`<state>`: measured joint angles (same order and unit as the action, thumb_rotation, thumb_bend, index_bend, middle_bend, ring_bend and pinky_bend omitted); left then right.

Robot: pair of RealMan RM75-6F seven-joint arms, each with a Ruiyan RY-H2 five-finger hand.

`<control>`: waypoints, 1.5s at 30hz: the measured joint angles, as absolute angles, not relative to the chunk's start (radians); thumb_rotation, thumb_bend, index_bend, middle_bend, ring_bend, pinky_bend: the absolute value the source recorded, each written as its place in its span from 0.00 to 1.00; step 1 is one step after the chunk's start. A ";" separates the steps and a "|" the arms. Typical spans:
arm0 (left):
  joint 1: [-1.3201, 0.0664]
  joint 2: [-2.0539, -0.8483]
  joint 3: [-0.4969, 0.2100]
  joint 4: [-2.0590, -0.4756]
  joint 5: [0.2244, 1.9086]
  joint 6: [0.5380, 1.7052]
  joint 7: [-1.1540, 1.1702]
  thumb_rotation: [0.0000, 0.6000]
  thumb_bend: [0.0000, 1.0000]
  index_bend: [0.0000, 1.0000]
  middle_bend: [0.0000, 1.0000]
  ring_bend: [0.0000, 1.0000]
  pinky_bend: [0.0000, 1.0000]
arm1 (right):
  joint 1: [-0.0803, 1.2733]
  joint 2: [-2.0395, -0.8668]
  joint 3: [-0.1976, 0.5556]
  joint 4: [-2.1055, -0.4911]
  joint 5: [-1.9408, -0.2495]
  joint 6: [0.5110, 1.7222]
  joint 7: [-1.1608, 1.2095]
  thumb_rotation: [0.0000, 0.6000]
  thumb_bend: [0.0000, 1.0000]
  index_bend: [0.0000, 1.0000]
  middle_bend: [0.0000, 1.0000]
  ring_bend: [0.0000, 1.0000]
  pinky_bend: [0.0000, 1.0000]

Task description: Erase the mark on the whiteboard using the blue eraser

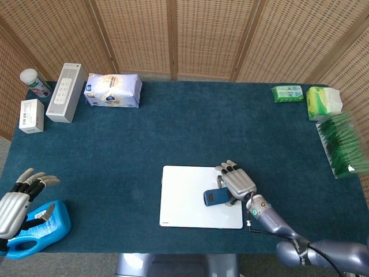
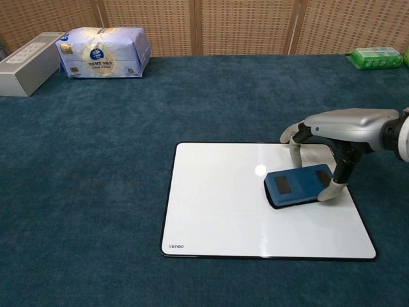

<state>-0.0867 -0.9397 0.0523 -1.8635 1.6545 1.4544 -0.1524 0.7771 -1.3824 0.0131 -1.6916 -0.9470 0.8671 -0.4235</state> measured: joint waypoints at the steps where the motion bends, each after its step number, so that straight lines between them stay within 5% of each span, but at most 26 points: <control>1: -0.086 -0.939 0.053 -1.865 1.656 1.456 -0.152 1.00 0.49 0.25 0.26 0.17 0.00 | 0.774 -1.378 0.011 -1.692 -0.949 0.869 -0.421 1.00 0.00 0.70 0.15 0.00 0.00; 17: -0.095 -0.948 0.051 -1.870 1.655 1.450 -0.143 1.00 0.50 0.25 0.26 0.17 0.00 | 0.715 -1.253 -0.008 -1.783 -0.998 0.932 -0.404 1.00 0.00 0.70 0.15 0.00 0.00; 33: -0.087 -0.939 0.052 -1.859 1.643 1.464 -0.161 1.00 0.49 0.25 0.26 0.17 0.00 | 0.802 -1.406 0.020 -1.801 -0.973 0.878 -0.527 1.00 0.00 0.70 0.15 0.00 0.00; 45: -0.067 -0.933 0.064 -1.858 1.637 1.478 -0.170 1.00 0.49 0.25 0.26 0.17 0.00 | 0.792 -1.311 0.049 -1.789 -0.926 0.923 -0.509 1.00 0.00 0.70 0.15 0.00 0.00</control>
